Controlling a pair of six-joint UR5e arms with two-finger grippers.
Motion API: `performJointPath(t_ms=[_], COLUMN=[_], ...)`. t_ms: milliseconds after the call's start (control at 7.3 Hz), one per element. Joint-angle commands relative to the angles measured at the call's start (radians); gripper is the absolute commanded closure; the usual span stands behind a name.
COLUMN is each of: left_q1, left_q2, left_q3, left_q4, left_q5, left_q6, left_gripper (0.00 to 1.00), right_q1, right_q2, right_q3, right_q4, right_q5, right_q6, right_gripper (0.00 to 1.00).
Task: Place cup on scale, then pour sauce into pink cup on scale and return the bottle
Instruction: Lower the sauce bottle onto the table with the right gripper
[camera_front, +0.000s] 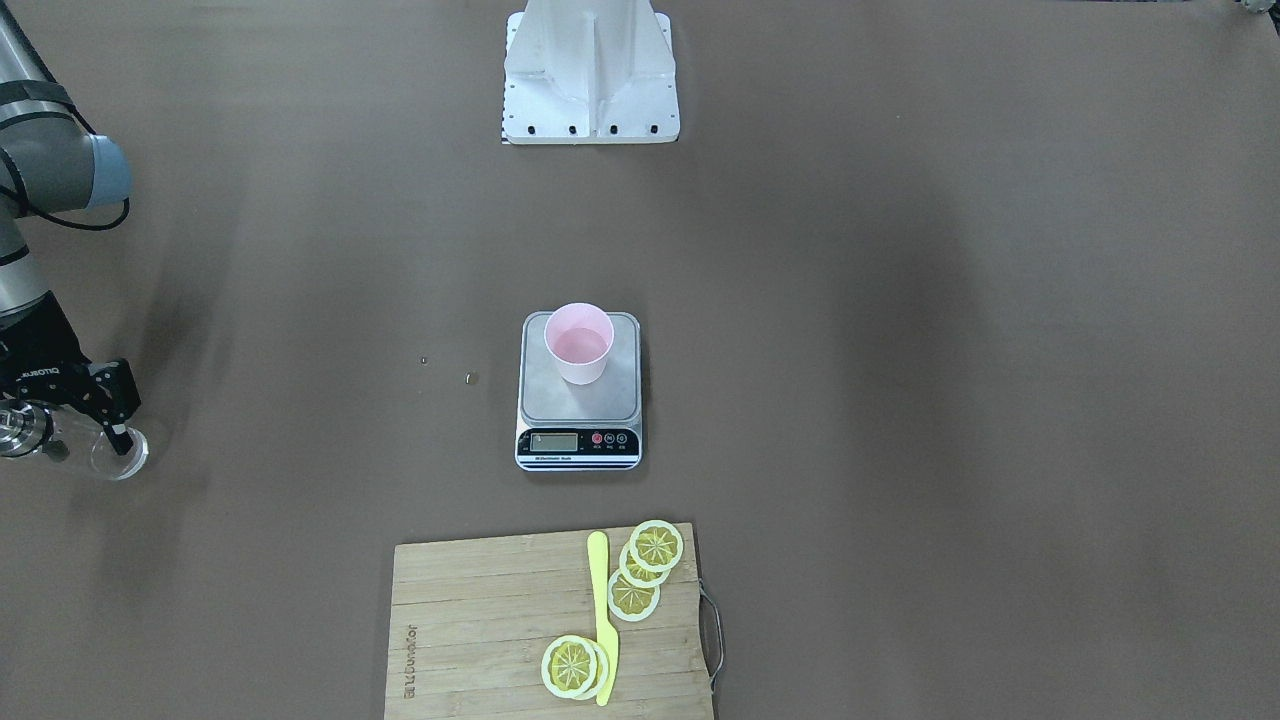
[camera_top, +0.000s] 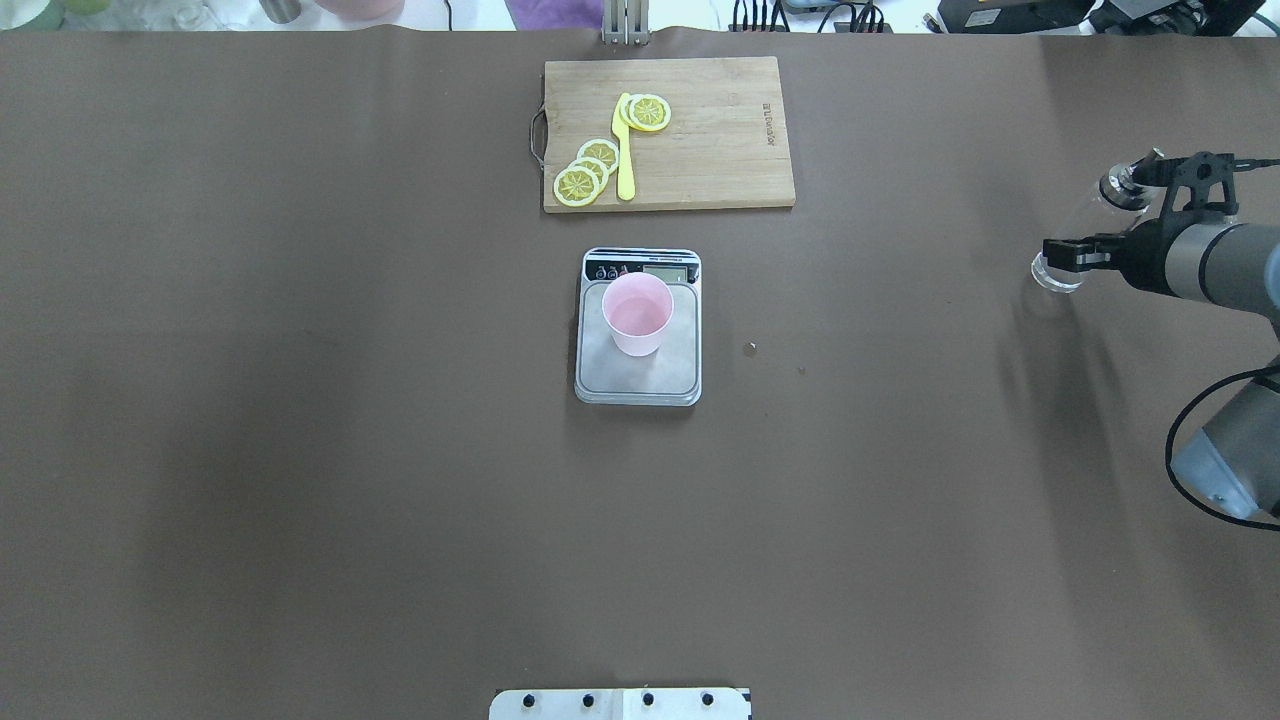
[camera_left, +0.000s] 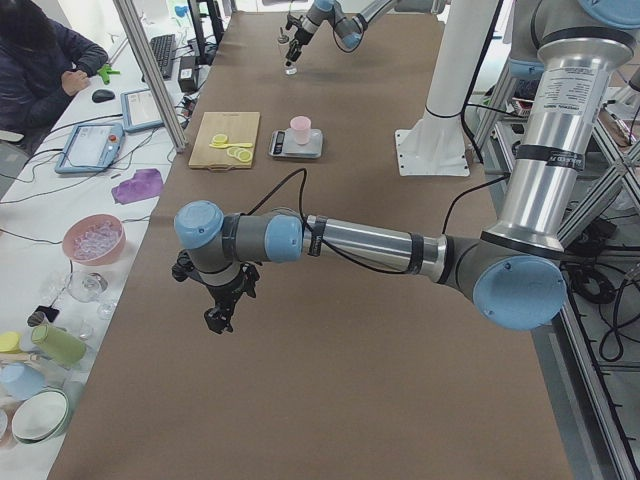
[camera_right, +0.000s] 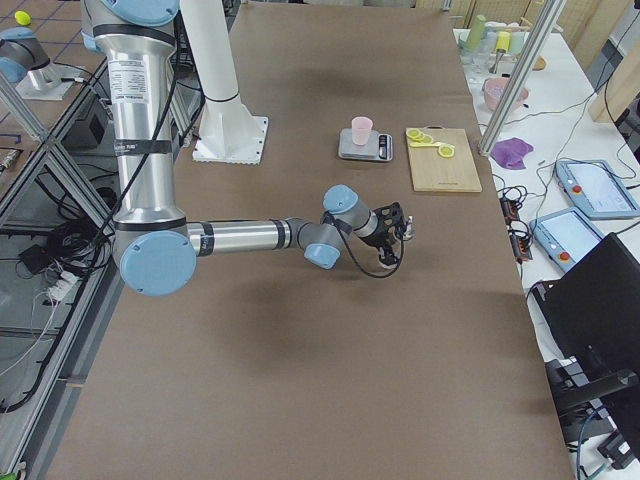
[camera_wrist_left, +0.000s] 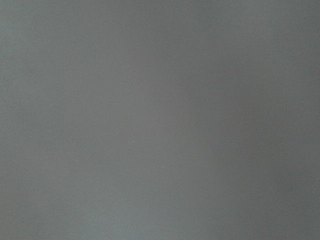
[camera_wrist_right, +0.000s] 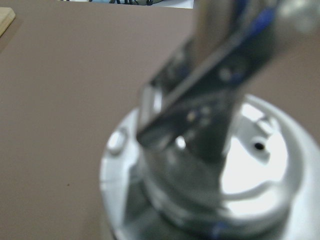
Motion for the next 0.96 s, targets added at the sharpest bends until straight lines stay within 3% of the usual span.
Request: performJointPath(t_ms=[0,822], left_q1=[0.000,0.000], left_q2=[0.000,-0.002], left_q3=[0.000,-0.002], left_q4=[0.000,0.000], left_q5=[0.001,-0.001], left_q6=[-0.001,-0.001], left_gripper=[0.02,0.02], right_q1=[0.002,-0.002], right_q2=[-0.012,-0.024], right_q3=[0.002,-0.001], right_q4=[0.000,-0.004], right_q5=[-0.002,-0.016], right_q6=[-0.001,-0.009], right_gripper=[1.00,1.00])
